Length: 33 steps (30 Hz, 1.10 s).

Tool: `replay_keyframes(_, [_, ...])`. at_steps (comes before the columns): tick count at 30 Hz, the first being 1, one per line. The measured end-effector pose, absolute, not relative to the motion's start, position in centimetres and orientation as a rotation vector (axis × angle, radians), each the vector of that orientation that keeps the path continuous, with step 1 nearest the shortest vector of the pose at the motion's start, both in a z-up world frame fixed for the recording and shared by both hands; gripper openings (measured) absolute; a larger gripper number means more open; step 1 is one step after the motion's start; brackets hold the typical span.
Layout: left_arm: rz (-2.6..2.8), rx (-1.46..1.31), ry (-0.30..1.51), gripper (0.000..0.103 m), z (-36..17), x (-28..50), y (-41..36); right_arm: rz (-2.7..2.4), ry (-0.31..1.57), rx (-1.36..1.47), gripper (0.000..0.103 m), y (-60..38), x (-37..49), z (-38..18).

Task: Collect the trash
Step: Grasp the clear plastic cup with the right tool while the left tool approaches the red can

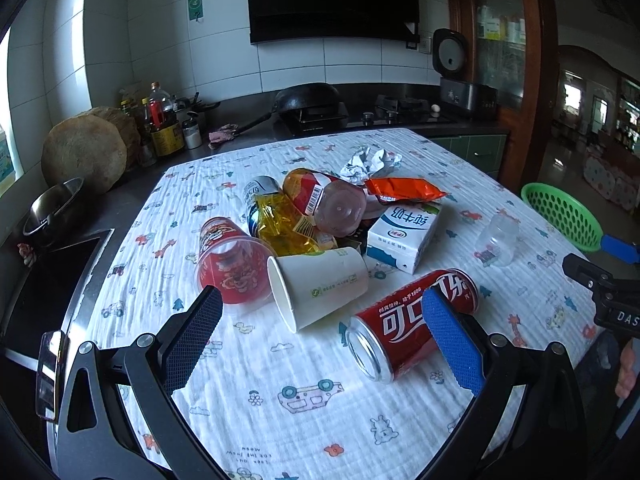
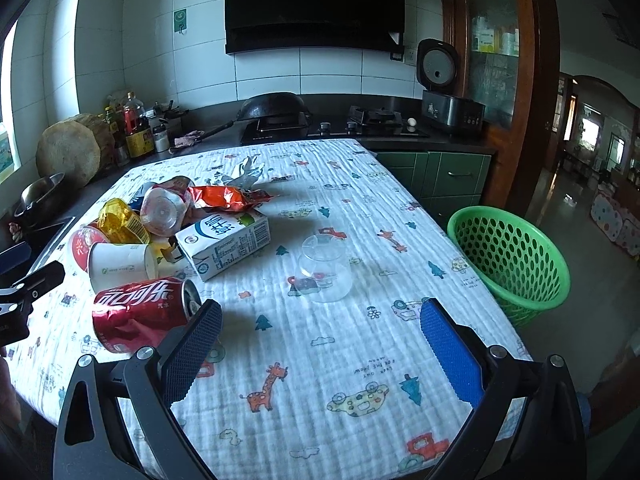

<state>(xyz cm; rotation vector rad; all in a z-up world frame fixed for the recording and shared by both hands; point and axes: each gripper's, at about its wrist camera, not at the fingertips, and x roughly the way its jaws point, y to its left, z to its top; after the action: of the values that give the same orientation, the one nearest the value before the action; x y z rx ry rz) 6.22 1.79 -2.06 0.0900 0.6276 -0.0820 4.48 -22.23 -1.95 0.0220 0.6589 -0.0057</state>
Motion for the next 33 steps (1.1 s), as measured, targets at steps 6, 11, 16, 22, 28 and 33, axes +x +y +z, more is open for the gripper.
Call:
replay_keyframes(6, [-0.185,0.142,0.64,0.098,-2.3,6.6,1.1,0.021,0.701,0.013,0.091,-23.5,7.0,-2.8])
replay_keyframes(11, [-0.292,0.183,0.667,0.098,-2.5,7.4,0.6,0.081,0.748,0.017,0.087,-23.8,9.8,-3.8])
replay_keyframes(16, [-0.378,0.23,0.696,0.093,-2.8,8.5,0.0,0.112,0.794,-0.028,0.083,-23.2,12.7,-4.9])
replay_keyframes(22, [-0.452,0.292,0.722,0.093,-3.3,9.5,-1.2,0.13,0.84,-0.06,0.079,-22.8,15.4,-6.4])
replay_keyframes(28, [-0.543,0.344,0.732,0.092,-3.7,10.4,-2.1,0.14,0.874,-0.058,0.078,-22.8,17.1,-7.6])
replay_keyframes(33, [-0.611,0.429,0.752,0.09,-4.7,11.1,-3.4,0.146,0.9,-0.055,0.074,-23.0,18.4,-8.4])
